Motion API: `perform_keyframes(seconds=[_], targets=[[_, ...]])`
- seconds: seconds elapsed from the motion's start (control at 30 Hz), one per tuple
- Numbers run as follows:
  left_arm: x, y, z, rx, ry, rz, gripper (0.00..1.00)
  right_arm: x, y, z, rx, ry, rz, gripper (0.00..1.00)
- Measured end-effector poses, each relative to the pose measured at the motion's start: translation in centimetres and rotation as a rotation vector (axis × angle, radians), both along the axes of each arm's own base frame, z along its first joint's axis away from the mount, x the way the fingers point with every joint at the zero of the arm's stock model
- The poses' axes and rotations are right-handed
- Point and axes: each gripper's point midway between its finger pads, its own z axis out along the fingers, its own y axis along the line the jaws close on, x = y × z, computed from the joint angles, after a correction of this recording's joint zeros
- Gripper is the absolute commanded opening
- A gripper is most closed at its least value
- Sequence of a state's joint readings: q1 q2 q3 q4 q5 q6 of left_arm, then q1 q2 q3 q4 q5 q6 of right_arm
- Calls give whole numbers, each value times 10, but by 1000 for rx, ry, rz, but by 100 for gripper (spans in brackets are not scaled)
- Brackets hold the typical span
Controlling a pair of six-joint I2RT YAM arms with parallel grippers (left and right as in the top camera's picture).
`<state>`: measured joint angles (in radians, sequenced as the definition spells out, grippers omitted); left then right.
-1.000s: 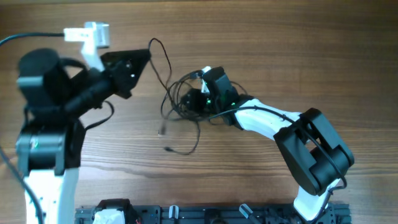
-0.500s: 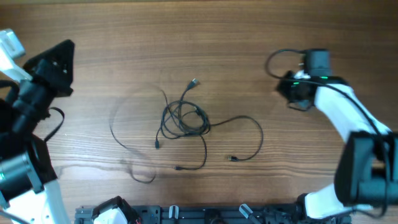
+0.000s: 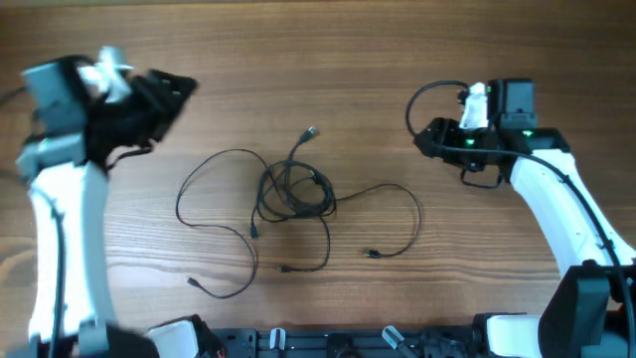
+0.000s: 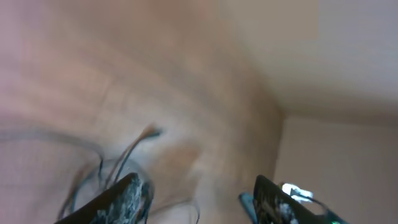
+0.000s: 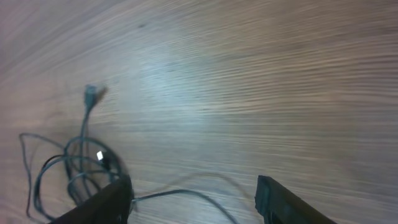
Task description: Untangle cables
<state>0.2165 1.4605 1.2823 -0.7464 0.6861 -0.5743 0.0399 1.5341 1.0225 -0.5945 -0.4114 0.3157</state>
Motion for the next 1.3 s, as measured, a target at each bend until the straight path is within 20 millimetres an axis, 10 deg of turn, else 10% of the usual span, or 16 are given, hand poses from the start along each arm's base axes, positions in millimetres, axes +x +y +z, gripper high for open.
perform_keyframes(seconds=[0.2, 0.4, 0.5, 0.6, 0.7, 1.03, 1.13, 1.3], targets=[[5, -44, -111, 52, 420, 91, 60, -7, 26, 1, 7, -2, 74, 74], [-6, -36, -179, 204, 644, 279, 60, -15, 35, -2, 5, 26, 101, 80], [1, -25, -195, 244, 654, 363, 44, -19, 43, -2, 5, 28, 126, 84], [6, -19, -212, 266, 665, 407, 4, -25, 57, 0, 29, 31, 169, 84], [3, -16, -228, 288, 704, 418, 4, -36, 90, 7, 105, 24, 267, 100], [8, -15, -228, 287, 685, 423, 4, -51, 225, 14, 229, -156, 531, 99], [8, -15, -228, 289, 684, 425, 4, -64, 257, -22, 234, -102, 567, 86], [7, -15, -226, 297, 680, 410, 4, -78, 288, -64, 246, -45, 576, 37]])
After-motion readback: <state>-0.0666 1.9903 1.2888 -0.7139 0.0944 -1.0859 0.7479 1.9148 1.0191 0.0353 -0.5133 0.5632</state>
